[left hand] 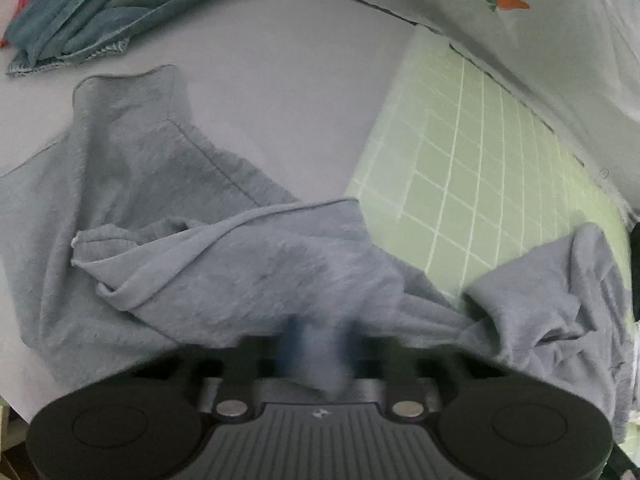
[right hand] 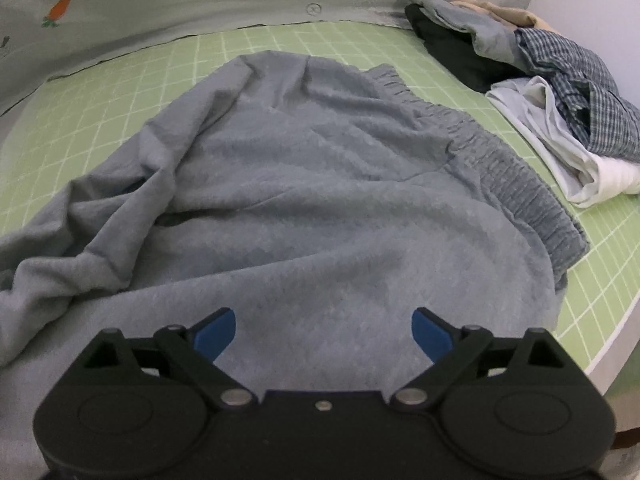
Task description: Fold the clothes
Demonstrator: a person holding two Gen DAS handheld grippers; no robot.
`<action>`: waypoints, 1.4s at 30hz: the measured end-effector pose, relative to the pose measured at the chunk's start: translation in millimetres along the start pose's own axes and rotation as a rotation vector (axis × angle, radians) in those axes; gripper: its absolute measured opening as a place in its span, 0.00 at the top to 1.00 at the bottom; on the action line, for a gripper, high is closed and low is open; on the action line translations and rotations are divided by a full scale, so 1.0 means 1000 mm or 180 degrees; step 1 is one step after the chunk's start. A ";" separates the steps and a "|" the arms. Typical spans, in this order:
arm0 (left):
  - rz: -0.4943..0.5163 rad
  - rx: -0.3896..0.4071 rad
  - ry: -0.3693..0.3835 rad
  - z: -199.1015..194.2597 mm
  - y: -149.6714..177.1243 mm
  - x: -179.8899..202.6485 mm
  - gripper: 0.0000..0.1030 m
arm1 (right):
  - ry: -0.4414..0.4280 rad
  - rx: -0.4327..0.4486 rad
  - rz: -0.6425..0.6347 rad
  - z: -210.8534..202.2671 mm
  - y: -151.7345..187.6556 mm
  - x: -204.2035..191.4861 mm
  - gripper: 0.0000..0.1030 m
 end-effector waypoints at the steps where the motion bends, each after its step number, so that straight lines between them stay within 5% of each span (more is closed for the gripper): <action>1: -0.0003 0.0044 -0.0007 -0.003 -0.005 0.001 0.92 | 0.0004 -0.0001 0.0016 0.002 -0.002 0.001 0.07; 7: 0.0043 0.0522 0.0002 -0.034 -0.062 0.021 0.94 | 0.0063 0.0103 0.0128 0.008 -0.026 0.005 0.07; 12: -0.0048 0.1155 -0.0066 -0.063 -0.145 0.018 0.95 | 0.0169 0.0190 0.0266 0.021 -0.057 0.006 0.07; 14: -0.0110 0.1475 -0.0173 -0.074 -0.180 0.011 0.94 | 0.0236 0.0277 0.0307 0.027 -0.074 0.005 0.07; 17: -0.0335 0.1705 -0.0641 -0.066 -0.221 -0.007 0.87 | 0.0337 0.0424 0.0311 0.038 -0.102 0.010 0.07; 21: -0.0542 0.1517 -0.0998 -0.038 -0.242 -0.030 0.59 | 0.0480 0.0511 0.0369 0.057 -0.136 0.027 0.07; 29: -0.0414 0.0934 -0.1050 0.009 -0.201 -0.024 0.44 | 0.0422 0.0661 0.0328 0.086 -0.177 0.065 0.15; 36: -0.0257 0.0672 -0.1023 0.030 -0.173 0.001 0.36 | -0.0039 0.0313 0.0285 0.117 -0.185 0.071 0.23; 40: -0.0126 0.0665 -0.1051 0.031 -0.170 0.014 0.35 | -0.0232 0.0282 0.0301 0.126 -0.192 0.077 0.72; 42: -0.0089 0.0683 -0.1089 0.031 -0.172 0.018 0.35 | -0.0100 0.0446 0.0222 0.123 -0.202 0.084 0.83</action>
Point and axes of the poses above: each gripper's, at about its wrist camera, not at the fingertips, and z roughly the way its jaws point, x to its right, y to its underside, the point moved 5 cm from there along z, roughly the way its jaws point, and after that the axes turned 3 degrees about -z, right-handed, at the moved point
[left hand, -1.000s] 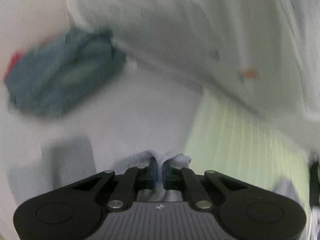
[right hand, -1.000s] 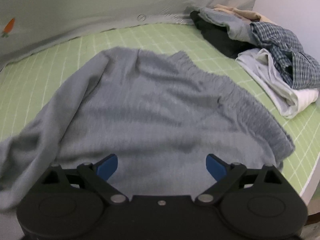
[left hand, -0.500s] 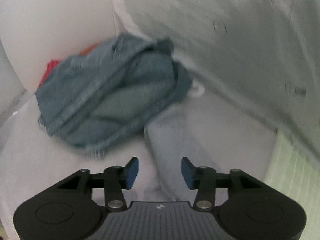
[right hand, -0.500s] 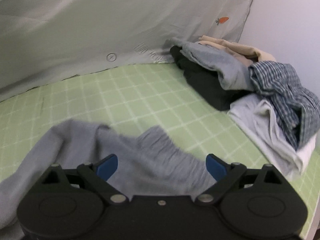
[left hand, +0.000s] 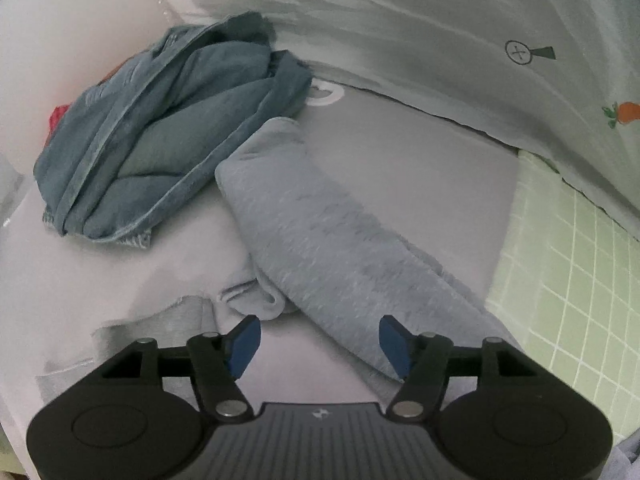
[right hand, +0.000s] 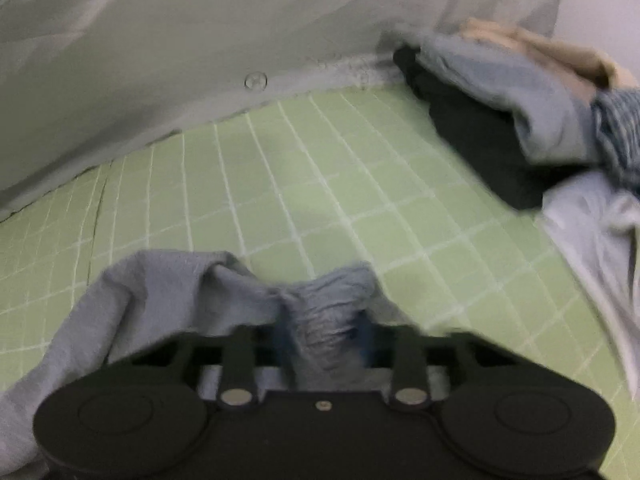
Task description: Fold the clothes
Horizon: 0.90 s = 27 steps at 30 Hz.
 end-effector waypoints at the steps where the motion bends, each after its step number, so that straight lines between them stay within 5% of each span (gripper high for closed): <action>1: 0.0002 0.0015 -0.0011 0.000 -0.001 0.000 0.35 | 0.0180 0.0112 0.0020 -0.002 -0.007 0.010 0.83; 6: -0.0063 0.0013 -0.0076 0.006 -0.008 -0.008 0.35 | 0.1302 0.0357 0.0327 -0.005 -0.032 0.067 0.80; 8: -0.0105 -0.0014 -0.0103 0.010 -0.009 -0.012 0.35 | 0.1588 0.0281 0.0170 -0.004 -0.031 0.066 0.46; 9: -0.0137 -0.0033 -0.0096 0.013 -0.009 -0.014 0.35 | 0.1600 0.0287 0.0075 -0.005 -0.029 0.061 0.40; 11: -0.0209 -0.0072 -0.0055 0.017 -0.009 -0.017 0.35 | 0.1429 0.0328 -0.0114 -0.011 -0.022 0.041 0.24; 13: -0.0248 -0.0104 0.0009 0.020 -0.007 -0.018 0.35 | 0.1174 0.0309 -0.0243 -0.016 -0.012 0.019 0.19; 19: -0.0193 -0.0110 0.0145 0.030 -0.003 -0.011 0.35 | 0.0773 0.0049 -0.0256 -0.021 0.027 -0.037 0.17; 27: -0.0494 -0.0029 0.0614 0.021 -0.005 -0.012 0.35 | 0.0058 -0.0044 0.0101 -0.041 0.044 -0.094 0.16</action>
Point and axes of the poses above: each gripper's, at about its wrist camera, not at the fingertips, and z roughly the way its jaws point, x to its right, y to its underside, the point moved 5 cm from there along z, roughly the way its jaws point, and after that the axes turned 3 degrees about -z, right-handed, at the moved point
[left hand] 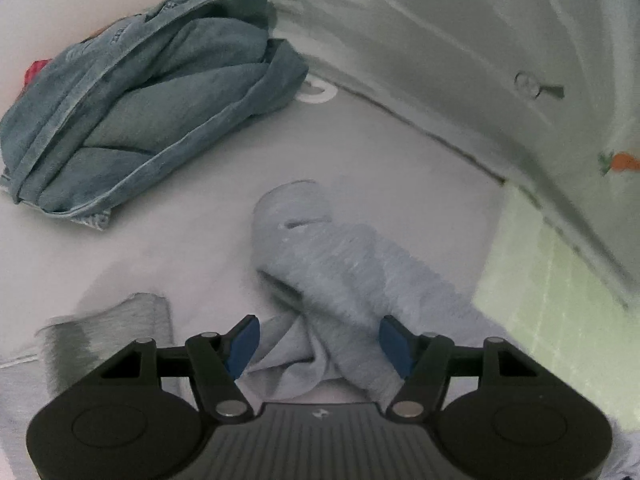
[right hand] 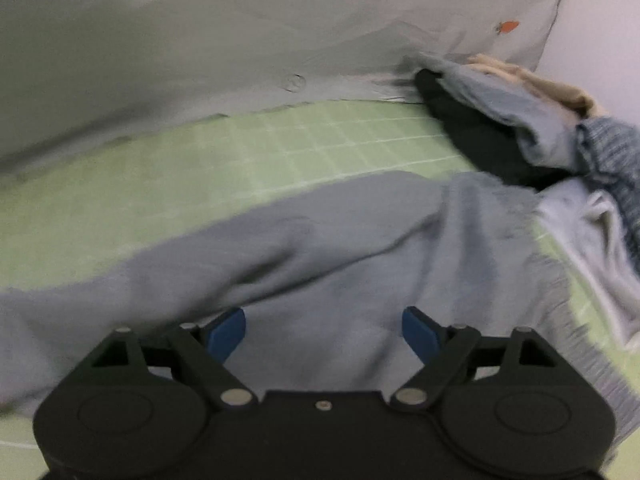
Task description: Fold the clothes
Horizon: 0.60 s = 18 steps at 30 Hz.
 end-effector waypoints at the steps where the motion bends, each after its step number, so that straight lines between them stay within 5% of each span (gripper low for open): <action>1: -0.0046 0.0011 0.0046 -0.001 0.000 0.000 0.35 | -0.0100 -0.0001 0.0071 -0.004 0.000 -0.007 0.15; 7: -0.0399 -0.0023 0.0254 0.003 -0.008 0.001 0.43 | -0.0766 -0.0021 0.0390 -0.019 -0.001 -0.045 0.15; 12: -0.0360 -0.0115 0.0175 0.014 -0.013 0.006 0.83 | -0.1135 -0.0141 0.0527 -0.011 -0.007 -0.064 0.18; 13: -0.0372 -0.0141 0.0170 0.018 -0.013 0.006 0.87 | -0.1180 -0.0184 0.0548 -0.007 -0.009 -0.066 0.28; 14: -0.0390 -0.0148 0.0176 0.020 -0.014 0.005 0.92 | -0.1228 -0.0223 0.0567 -0.003 -0.011 -0.067 0.53; 16: -0.0393 -0.0143 0.0161 0.022 -0.019 0.006 0.96 | -0.1307 -0.0291 0.0592 0.004 -0.017 -0.071 0.81; 18: -0.0319 -0.0072 0.0186 0.020 -0.028 0.011 0.97 | -0.1395 -0.0224 0.0564 0.007 -0.033 -0.073 0.98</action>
Point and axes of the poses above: each gripper's, at about its wrist camera, not at the fingertips, and z roughly the way its jaws point, x to its right, y to its underside, the point moved 5 cm from there along z, roughly the way its jaws point, and after that the axes turned 3 degrees about -z, right-handed, at the moved point
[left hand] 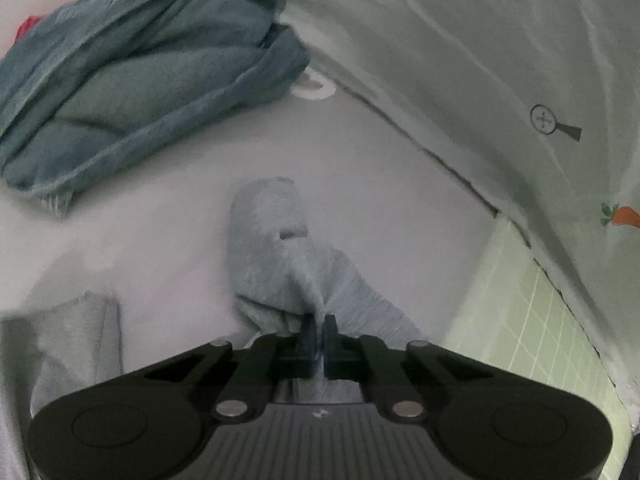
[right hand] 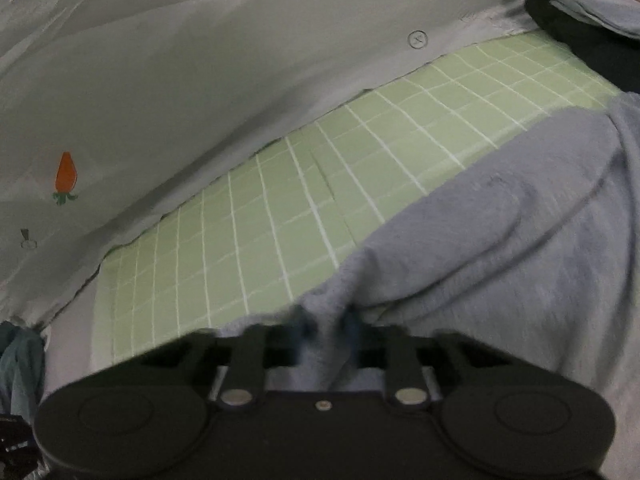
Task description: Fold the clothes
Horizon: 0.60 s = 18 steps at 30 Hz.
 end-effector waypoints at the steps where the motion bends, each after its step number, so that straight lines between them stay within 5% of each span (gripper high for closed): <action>1: 0.0042 0.0055 0.0027 -0.001 -0.006 0.004 0.97 | -0.0071 0.0076 -0.0050 0.000 -0.010 -0.005 0.98; 5: 0.0147 0.0431 0.0228 -0.009 -0.040 0.026 0.95 | -0.0132 0.0513 -0.0233 0.004 -0.064 -0.023 0.98; 7: 0.0108 0.0725 0.0314 -0.017 -0.055 0.036 0.81 | -0.0060 0.0751 -0.0279 0.003 -0.085 -0.029 0.97; 8: 0.0114 0.0843 0.0273 -0.020 -0.059 0.039 0.61 | 0.0026 0.0864 -0.0327 0.002 -0.092 -0.032 0.91; 9: 0.0161 0.0918 0.0199 -0.023 -0.061 0.041 0.34 | 0.0134 0.0930 -0.0393 0.001 -0.096 -0.034 0.80; 10: 0.0233 0.0949 0.0139 -0.023 -0.061 0.042 0.25 | 0.0249 0.0957 -0.0458 0.000 -0.095 -0.036 0.45; 11: 0.0291 0.0946 0.0115 -0.023 -0.058 0.040 0.20 | 0.0370 0.0976 -0.0521 -0.001 -0.092 -0.037 0.25; 18: 0.0249 0.0332 -0.0184 0.005 -0.011 0.002 0.20 | 0.0526 0.0527 -0.0934 -0.005 -0.020 -0.031 0.29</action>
Point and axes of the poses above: each gripper's, at about its wrist camera, not at the fingertips, and z roughly the way its jaws point, x to its right, y to its underside, the point moved 5 cm from there along z, roughly the way its jaws point, and after that the axes turned 3 degrees about -z, right-handed, at the moved point
